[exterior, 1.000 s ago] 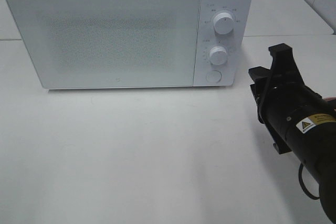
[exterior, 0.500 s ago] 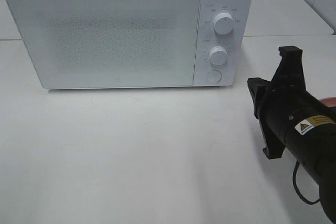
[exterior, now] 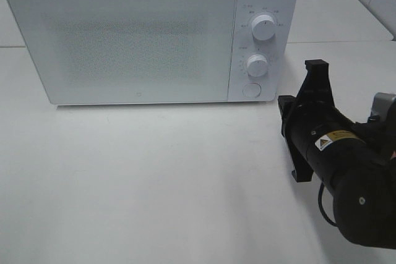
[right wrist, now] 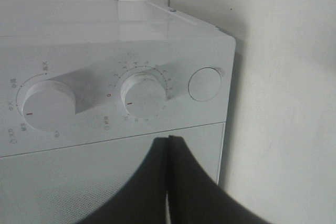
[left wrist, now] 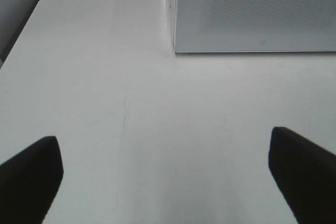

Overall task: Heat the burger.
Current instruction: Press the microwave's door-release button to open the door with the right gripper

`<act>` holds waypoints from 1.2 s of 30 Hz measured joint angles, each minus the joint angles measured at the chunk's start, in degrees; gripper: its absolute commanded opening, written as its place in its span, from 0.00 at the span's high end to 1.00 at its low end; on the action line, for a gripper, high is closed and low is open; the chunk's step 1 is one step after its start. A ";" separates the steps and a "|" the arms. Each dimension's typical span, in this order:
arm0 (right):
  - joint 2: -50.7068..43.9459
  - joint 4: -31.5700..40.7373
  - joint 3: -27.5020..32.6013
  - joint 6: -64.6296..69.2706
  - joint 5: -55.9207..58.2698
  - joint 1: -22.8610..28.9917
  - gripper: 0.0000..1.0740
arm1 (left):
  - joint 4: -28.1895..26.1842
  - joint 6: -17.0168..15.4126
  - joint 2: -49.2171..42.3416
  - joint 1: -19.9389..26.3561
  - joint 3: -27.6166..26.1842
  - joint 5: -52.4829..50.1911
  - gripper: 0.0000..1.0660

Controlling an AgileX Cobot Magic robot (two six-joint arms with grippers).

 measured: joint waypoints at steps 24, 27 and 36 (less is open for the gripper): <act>11.52 -10.14 -14.44 0.17 12.03 -9.51 1.00 | 0.00 0.00 0.00 0.00 0.00 0.00 0.06; 12.95 -10.37 -15.99 0.00 13.81 -10.37 1.00 | 0.00 0.00 0.00 0.00 0.00 0.00 0.06; 15.81 -11.40 -21.49 -2.86 15.87 -13.87 1.00 | 0.00 0.00 0.00 0.00 0.00 0.00 0.06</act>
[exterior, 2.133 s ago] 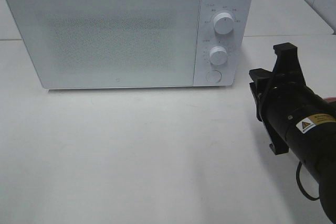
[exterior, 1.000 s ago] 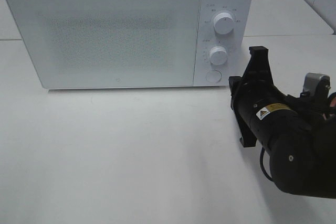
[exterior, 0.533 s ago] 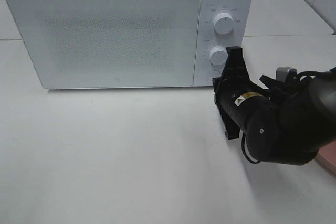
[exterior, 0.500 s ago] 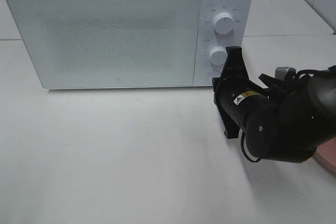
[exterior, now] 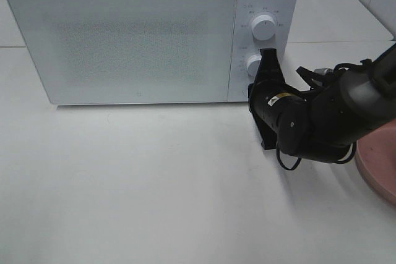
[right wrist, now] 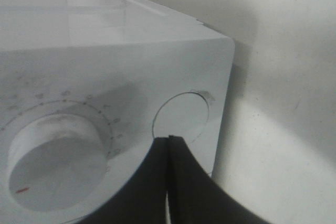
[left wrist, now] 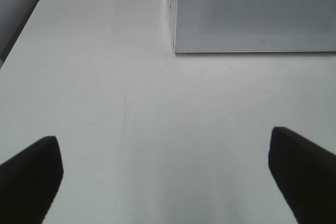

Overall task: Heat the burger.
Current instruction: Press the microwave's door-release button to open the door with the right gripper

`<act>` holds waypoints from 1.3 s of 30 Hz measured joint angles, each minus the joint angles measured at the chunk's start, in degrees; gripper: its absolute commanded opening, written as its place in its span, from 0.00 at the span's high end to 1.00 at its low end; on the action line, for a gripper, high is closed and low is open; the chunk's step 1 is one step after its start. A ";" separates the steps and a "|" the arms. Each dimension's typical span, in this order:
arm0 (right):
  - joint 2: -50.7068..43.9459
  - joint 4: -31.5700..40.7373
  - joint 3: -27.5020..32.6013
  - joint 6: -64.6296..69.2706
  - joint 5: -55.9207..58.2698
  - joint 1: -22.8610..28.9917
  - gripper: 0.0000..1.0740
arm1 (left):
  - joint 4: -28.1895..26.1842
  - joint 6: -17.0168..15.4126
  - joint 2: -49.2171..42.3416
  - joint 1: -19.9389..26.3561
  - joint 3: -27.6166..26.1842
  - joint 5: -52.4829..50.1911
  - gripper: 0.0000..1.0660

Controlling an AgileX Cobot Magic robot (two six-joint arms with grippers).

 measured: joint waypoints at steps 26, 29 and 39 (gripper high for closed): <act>5.84 4.70 -7.22 -2.98 2.92 -1.78 1.00 | 0.00 0.00 0.00 0.00 0.00 0.00 0.06; 5.90 5.44 -7.56 -2.98 2.06 -1.66 1.00 | 0.00 0.00 0.00 0.00 0.00 0.00 0.06; 8.02 8.25 -10.14 -0.46 -0.86 -0.92 1.00 | 0.00 0.00 0.00 0.00 0.00 0.00 0.06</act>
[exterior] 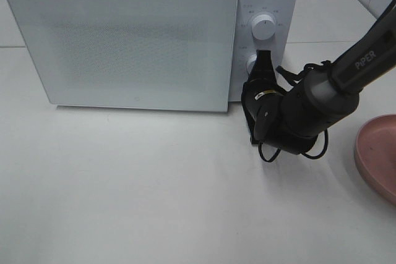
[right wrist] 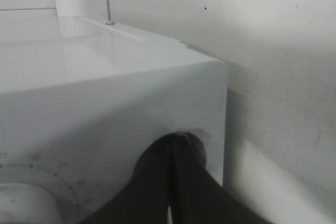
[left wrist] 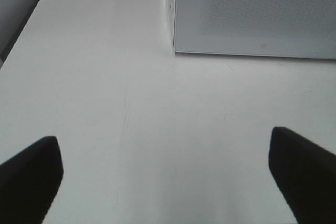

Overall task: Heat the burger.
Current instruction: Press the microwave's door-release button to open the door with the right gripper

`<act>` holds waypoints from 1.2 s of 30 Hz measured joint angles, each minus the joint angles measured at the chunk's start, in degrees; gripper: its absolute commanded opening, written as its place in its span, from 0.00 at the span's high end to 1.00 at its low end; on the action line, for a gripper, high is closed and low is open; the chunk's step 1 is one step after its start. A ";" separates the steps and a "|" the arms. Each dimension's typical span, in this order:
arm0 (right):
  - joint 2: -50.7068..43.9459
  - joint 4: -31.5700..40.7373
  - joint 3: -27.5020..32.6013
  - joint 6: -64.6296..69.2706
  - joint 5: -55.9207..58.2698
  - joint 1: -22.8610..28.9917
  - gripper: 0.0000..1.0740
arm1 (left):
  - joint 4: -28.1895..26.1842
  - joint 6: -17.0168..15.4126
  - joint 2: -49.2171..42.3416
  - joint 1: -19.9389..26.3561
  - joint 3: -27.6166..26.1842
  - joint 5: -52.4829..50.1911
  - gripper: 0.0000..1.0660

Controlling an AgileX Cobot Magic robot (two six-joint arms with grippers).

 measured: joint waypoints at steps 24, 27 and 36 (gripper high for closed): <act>-1.20 -1.89 1.32 1.55 1.32 -0.29 1.00 | 0.00 0.00 0.00 0.00 0.00 0.00 0.06; -2.86 -2.98 2.29 -0.11 3.27 -0.80 1.00 | 0.00 0.00 0.00 0.00 0.00 0.00 0.06; -9.11 -3.61 5.04 -9.22 11.00 -1.72 1.00 | 0.00 0.00 0.00 0.00 0.00 0.00 0.06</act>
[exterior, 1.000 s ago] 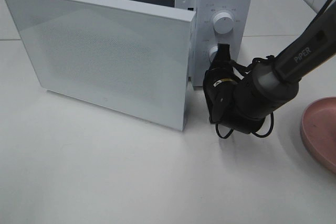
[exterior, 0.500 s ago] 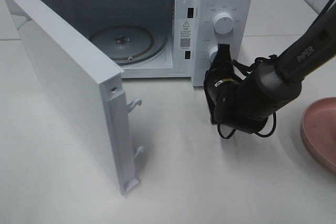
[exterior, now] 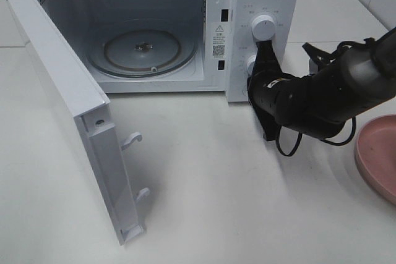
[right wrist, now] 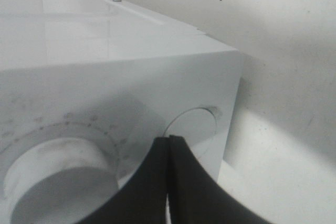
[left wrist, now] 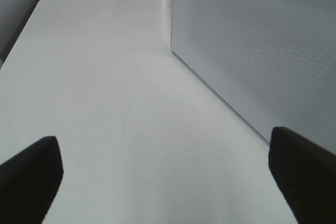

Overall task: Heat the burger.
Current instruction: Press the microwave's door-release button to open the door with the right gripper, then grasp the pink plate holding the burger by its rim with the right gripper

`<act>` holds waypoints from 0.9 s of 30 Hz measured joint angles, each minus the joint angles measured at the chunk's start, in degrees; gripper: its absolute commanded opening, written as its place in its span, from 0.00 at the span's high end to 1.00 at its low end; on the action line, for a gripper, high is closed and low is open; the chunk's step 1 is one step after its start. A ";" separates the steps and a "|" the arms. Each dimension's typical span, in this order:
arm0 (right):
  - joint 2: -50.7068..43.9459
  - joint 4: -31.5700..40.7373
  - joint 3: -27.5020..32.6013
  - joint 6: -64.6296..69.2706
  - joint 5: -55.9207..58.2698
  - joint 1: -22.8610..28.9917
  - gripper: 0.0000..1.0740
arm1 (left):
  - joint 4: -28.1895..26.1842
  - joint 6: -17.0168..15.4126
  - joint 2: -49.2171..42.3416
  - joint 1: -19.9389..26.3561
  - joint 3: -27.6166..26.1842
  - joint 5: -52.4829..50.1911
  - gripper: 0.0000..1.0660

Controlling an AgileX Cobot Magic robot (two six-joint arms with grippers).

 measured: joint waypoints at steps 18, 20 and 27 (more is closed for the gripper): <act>-13.06 -3.67 1.03 -40.34 32.37 -5.73 0.97 | 0.00 0.00 0.00 0.00 0.00 0.00 0.06; -15.58 -9.91 1.03 -45.15 38.79 -5.73 0.96 | 0.00 0.00 0.00 0.00 0.00 0.00 0.06; -19.14 -23.09 1.03 -47.27 50.48 -5.73 0.96 | 0.00 0.00 0.00 0.00 0.00 0.00 0.06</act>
